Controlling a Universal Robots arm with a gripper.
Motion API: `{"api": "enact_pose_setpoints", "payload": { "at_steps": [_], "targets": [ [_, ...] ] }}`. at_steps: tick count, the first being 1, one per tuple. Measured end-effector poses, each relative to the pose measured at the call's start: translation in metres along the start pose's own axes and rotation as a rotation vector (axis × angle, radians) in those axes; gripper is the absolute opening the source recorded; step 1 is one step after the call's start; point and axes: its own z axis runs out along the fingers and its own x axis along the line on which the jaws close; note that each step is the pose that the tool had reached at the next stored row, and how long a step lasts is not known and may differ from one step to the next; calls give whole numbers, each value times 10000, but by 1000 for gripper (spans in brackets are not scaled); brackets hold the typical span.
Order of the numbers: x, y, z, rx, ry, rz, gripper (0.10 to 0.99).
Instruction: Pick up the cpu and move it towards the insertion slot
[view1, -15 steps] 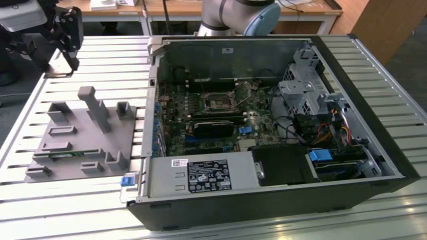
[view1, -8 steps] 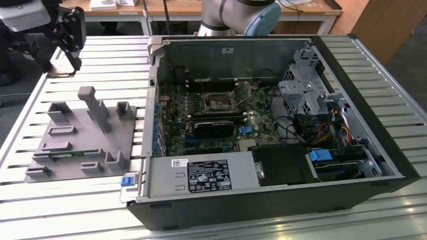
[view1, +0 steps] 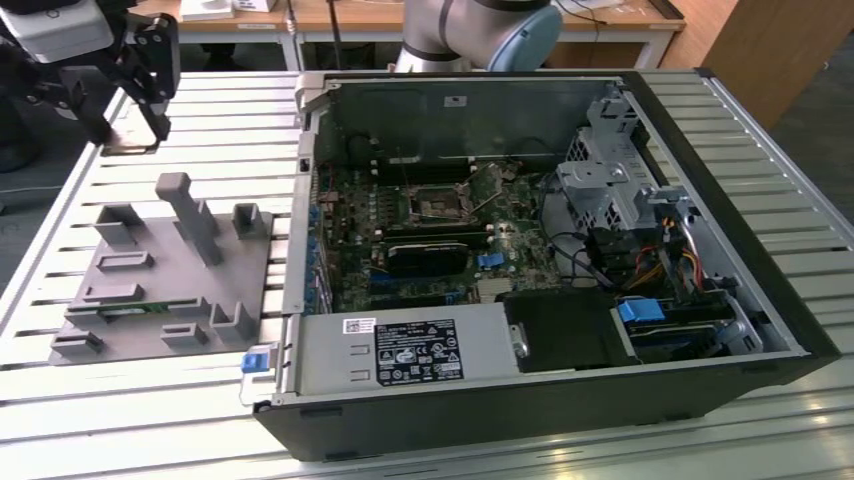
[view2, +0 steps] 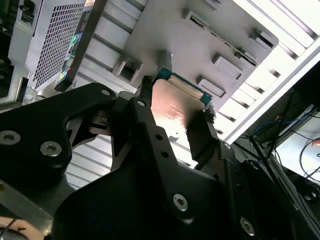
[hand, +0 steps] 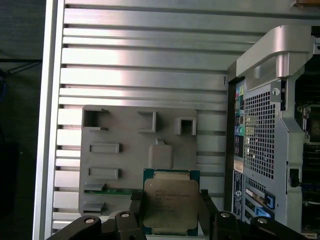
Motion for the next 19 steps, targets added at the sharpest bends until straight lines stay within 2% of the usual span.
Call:
{"api": "enact_pose_setpoints", "payload": {
  "at_steps": [19],
  "targets": [
    [-183,-3,1,0,0,1,525]
  ]
}}
